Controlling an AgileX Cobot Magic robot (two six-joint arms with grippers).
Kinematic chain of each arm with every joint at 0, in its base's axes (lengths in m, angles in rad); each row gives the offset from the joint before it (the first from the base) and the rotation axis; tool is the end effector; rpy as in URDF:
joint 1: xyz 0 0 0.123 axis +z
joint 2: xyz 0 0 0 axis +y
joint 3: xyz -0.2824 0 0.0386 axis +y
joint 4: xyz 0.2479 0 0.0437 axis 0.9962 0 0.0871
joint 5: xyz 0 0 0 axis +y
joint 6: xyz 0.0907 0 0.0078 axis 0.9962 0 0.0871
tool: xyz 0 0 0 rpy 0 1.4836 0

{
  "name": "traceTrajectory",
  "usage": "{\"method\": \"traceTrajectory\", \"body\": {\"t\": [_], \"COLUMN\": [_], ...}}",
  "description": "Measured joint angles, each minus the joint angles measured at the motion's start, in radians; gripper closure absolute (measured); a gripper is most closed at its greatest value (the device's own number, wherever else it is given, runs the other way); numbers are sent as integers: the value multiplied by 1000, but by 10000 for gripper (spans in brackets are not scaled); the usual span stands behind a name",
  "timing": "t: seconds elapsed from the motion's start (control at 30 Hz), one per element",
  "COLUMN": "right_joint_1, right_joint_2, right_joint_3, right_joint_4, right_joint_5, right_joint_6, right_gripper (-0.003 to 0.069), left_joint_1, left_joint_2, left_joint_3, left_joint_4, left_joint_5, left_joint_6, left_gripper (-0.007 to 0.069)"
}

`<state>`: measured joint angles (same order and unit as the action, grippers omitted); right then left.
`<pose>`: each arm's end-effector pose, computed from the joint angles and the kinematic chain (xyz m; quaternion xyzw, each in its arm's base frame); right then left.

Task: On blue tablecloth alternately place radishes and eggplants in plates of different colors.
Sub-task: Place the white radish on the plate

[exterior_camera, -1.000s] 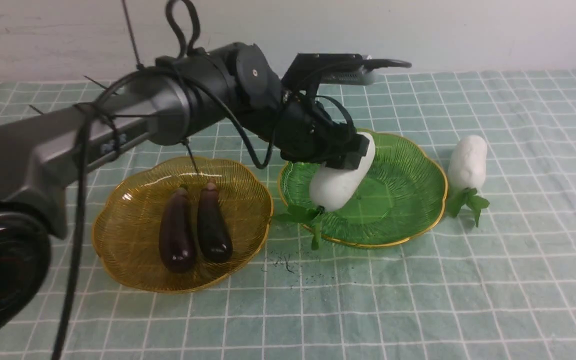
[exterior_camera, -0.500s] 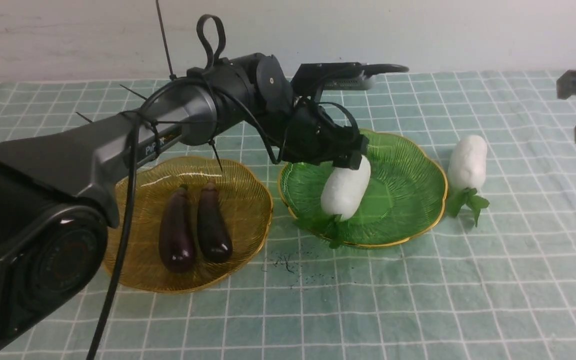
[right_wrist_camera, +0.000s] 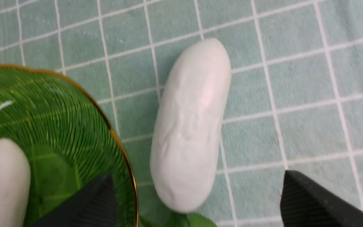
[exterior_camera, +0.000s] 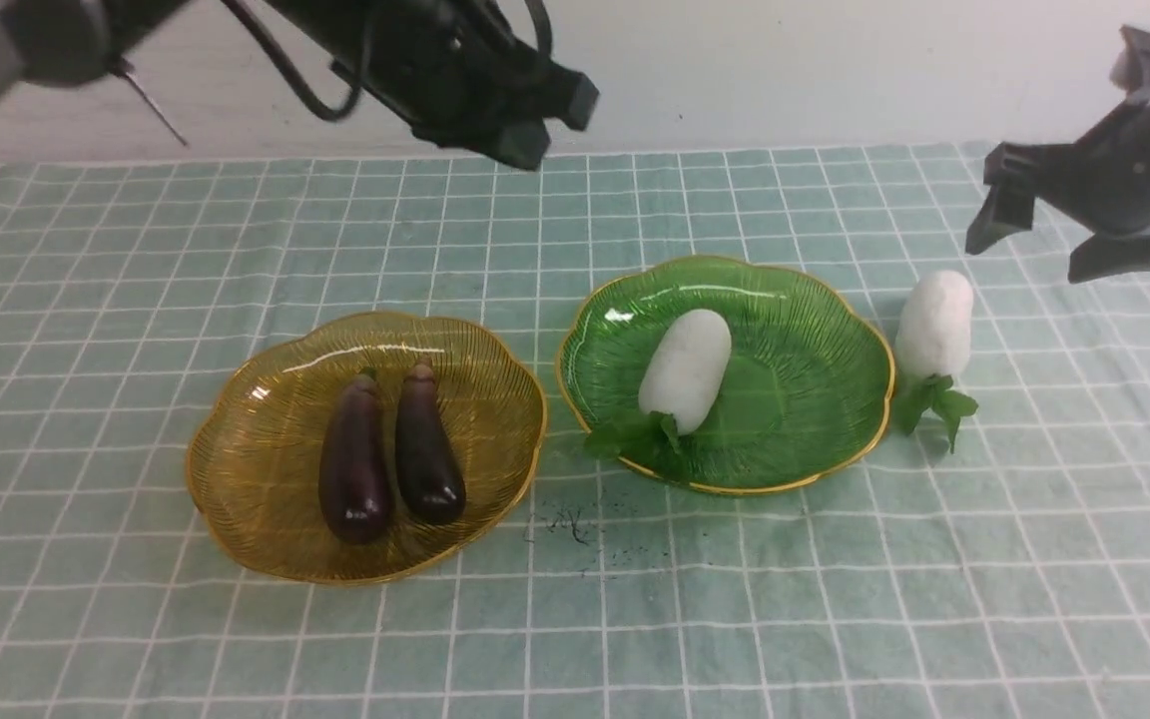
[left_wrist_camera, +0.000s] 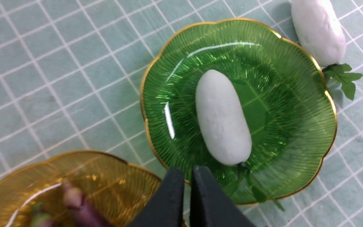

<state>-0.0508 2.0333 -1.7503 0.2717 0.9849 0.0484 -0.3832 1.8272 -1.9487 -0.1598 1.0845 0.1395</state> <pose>0.4463 -0.0023 0.2497 0.0997 0.9682 0.1250 0.1922 0.3734 -0.1643 0.3908 0.2315 0.9083 -0.1197 0.3273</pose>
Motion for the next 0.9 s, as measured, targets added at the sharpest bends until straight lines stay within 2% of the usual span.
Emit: {"method": "traceTrajectory", "body": {"t": [0.1, 0.27, 0.37, 0.43, 0.47, 0.6, 0.73, 0.9], "right_joint_1": [0, 0, -1, -1, -2, -30, -61, -18], "right_joint_2": [122, 243, 272, 282, 283, 255, 123, 14], "right_joint_3": [-93, -162, -166, -167, -167, -167, -167, -175], "right_joint_4": [18, 38, 105, 155, 164, 170, 176, 210], "right_joint_5": [-1, 3, 6, 22, 22, 65, 131, 185], "right_joint_6": [2, 31, 17, -5, -11, -28, -31, -33], "right_gripper": [-30, -7, 64, 211, 244, 230, 230, 230], "left_joint_1": [0, 0, 0, 0, 0, 0, 0, 0], "left_joint_2": [-93, -294, -401, -516, -557, -742, -882, -980], "left_joint_3": [6, 171, 294, 412, 454, 639, 769, 850], "left_joint_4": [99, 165, 165, 165, 166, 166, 166, 166], "left_joint_5": [132, 160, 156, 141, 136, 110, 77, 24], "left_joint_6": [-48, -101, -103, -112, -122, -174, -209, -248], "left_gripper": [632, 632, 632, 632, 632, 632, 632, 632]}}
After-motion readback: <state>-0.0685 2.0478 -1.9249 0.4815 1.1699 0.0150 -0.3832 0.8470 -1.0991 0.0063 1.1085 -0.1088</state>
